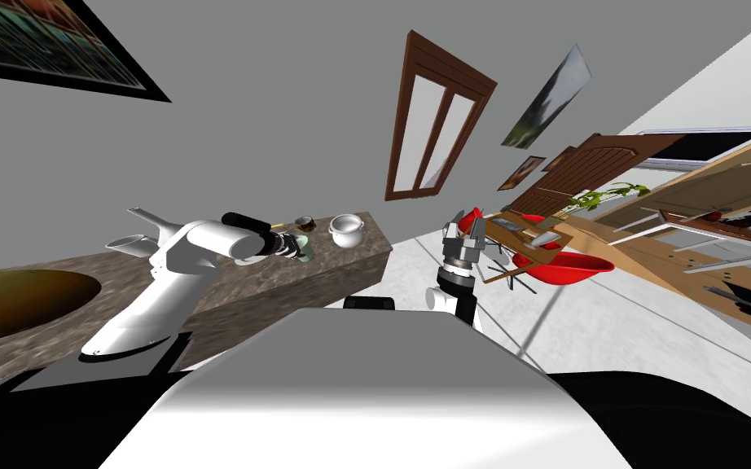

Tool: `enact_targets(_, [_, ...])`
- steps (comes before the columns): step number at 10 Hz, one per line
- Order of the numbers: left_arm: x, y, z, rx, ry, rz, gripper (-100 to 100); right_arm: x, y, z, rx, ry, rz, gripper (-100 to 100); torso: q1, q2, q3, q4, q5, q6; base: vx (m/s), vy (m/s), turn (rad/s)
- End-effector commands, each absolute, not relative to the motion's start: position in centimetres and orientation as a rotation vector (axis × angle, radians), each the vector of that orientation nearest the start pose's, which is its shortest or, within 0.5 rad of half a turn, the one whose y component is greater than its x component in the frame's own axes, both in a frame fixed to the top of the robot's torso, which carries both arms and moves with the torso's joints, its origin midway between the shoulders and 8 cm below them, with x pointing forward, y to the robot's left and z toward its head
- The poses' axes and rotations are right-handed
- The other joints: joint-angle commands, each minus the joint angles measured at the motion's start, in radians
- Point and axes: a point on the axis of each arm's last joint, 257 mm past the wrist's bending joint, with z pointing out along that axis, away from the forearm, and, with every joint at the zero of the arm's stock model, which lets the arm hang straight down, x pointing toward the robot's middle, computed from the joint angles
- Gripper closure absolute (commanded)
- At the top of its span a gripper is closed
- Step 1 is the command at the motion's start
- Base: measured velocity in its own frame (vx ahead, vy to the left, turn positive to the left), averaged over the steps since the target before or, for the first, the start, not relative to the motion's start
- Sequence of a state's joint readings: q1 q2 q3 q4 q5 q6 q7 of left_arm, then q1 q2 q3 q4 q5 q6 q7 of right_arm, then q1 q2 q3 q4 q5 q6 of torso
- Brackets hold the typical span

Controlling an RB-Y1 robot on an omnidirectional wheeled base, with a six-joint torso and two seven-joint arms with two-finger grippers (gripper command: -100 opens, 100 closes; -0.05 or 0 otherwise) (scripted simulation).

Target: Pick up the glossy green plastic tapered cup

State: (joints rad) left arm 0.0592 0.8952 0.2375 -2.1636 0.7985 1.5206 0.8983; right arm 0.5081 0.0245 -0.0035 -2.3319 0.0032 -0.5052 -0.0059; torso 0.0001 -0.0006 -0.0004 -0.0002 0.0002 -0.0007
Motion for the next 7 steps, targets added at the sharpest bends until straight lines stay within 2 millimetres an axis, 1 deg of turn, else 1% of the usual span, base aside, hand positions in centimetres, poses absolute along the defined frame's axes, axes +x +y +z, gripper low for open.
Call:
enact_targets(1, [37.8,41.0,-20.4,-2.464,1.245,-0.611,-100,33.1,-28.1,4.6,0.634,0.555,1.309,0,0.0,0.0,0.0,0.0,0.0,0.0,0.011,0.006,-0.056])
enact_targets(4, [36.7,41.6,-20.8,-2.511,1.221,-0.543,-100,33.1,-28.1,4.6,0.634,0.555,1.309,0,0.0,0.0,0.0,0.0,0.0,0.0,0.011,0.007,-0.043])
enact_targets(5, [37.0,41.5,-20.6,-2.5,1.226,-0.557,-100,33.1,-28.1,4.6,0.634,0.555,1.309,0,0.0,0.0,0.0,0.0,0.0,0.0,0.0,0.0,0.0])
enact_targets(6, [36.9,41.5,-20.6,-2.504,1.224,-0.553,0,33.1,-28.1,4.6,0.634,0.555,1.309,0,0.0,0.0,0.0,0.0,0.0,0.0,0.0,0.0,0.0])
enact_targets(7, [37.3,42.0,-21.5,-2.506,1.219,-0.553,-100,33.1,-28.1,4.6,0.634,0.555,1.309,0,0.0,0.001,0.0,0.0,0.0,0.0,0.003,-0.008,-0.032])
